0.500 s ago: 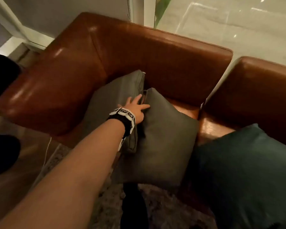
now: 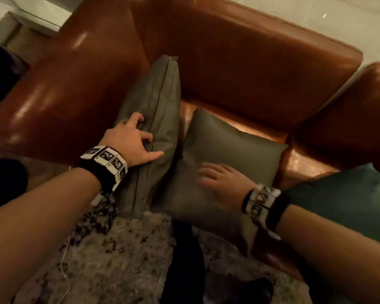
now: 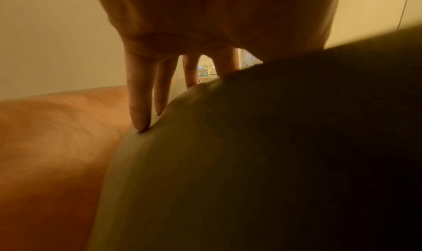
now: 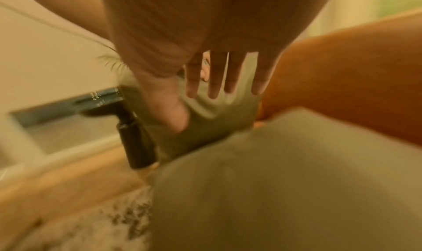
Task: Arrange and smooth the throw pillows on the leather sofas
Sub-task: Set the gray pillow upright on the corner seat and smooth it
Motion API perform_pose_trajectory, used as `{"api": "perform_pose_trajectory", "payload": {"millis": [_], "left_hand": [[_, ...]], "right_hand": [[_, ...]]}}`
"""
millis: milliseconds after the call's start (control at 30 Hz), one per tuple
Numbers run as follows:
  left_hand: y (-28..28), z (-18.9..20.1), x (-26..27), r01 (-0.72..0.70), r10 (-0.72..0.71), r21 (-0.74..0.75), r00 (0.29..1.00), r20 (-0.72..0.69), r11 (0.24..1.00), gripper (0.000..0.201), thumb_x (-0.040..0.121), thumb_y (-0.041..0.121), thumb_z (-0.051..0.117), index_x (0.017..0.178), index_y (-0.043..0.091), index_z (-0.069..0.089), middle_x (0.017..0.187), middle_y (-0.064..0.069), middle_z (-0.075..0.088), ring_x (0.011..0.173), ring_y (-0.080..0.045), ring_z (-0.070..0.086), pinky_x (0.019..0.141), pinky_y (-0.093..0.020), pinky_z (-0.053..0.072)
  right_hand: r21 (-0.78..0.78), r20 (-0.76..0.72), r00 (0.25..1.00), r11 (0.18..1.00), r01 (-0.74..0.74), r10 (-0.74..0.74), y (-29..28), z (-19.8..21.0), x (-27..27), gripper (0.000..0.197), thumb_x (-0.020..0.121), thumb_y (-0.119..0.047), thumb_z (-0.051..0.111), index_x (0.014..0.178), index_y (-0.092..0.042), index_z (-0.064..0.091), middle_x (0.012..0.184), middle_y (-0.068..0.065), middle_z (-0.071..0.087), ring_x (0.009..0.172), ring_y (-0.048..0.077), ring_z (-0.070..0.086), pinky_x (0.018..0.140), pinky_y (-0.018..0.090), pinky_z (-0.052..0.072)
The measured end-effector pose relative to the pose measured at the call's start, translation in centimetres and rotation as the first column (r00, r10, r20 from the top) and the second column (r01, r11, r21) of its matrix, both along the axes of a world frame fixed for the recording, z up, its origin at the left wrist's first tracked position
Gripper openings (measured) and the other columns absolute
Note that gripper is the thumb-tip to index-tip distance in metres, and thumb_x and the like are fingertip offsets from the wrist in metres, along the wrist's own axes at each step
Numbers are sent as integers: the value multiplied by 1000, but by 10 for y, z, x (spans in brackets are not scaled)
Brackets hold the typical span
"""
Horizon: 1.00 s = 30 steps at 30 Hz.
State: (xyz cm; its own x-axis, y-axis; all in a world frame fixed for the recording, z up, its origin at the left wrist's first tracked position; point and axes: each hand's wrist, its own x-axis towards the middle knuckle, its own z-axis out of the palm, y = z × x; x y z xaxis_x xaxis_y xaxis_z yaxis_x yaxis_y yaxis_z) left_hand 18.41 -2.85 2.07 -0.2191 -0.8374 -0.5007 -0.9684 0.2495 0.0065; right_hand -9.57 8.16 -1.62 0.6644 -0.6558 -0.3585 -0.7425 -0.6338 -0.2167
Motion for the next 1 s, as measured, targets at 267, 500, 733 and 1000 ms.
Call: {"api": "perform_pose_trajectory", "payload": {"millis": [267,500,733,1000], "left_hand": [[-31,9,59,-3,4,-89,1000,20,996,30,74,60,71,88,34,61,136,-1,35,103,-30,55,80,-45,52],[-41,-10,80,-305,302,-18,931,205,952,102,63,89,53,134,22,22,152,-15,23,122,-44,49,88,-50,48],[-35,3,66,-281,280,14,959,51,960,85,79,44,75,134,31,11,139,-15,39,90,-37,64,76,-49,57],[-58,41,82,-272,271,-56,962,-35,961,74,83,41,72,132,28,17,131,-11,53,90,-37,65,73,-41,53]], "right_hand": [[239,-321,920,959,-152,226,-157,-79,74,113,60,-73,75,152,-33,24,161,1,19,151,25,8,119,57,11],[335,-586,741,931,-148,329,-166,-112,89,133,48,-89,67,155,-27,18,161,5,23,147,31,20,119,50,7],[197,-513,858,977,80,33,-193,-48,18,64,78,-55,73,132,-25,55,121,-2,61,113,25,55,95,36,47],[-2,-196,875,893,451,-443,-233,51,-97,25,88,-39,68,105,-22,71,99,-1,61,100,27,59,79,35,47]]}}
